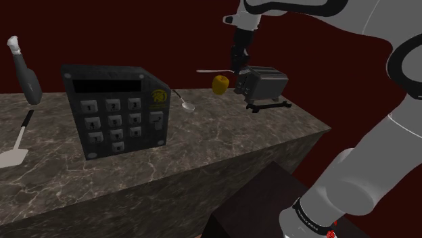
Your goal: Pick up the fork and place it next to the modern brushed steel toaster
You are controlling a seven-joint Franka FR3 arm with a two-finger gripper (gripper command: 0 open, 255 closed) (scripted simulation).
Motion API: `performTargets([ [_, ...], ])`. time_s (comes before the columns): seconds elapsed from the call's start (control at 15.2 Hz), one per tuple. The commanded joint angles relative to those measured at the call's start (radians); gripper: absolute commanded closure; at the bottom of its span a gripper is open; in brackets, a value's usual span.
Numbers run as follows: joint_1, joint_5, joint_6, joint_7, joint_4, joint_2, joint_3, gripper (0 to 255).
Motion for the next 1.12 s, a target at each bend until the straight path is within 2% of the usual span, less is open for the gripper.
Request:
performTargets([
  [0.0, -0.023, -0.004, 0.006, -0.049, -0.025, -0.023, -0.025, 255],
  [0.53, -0.109, -0.02, 0.025, -0.236, -0.061, -0.054, -0.13, 255],
  [1.06, -0.195, -0.022, 0.037, -0.433, -0.021, -0.019, -0.24, 255],
])
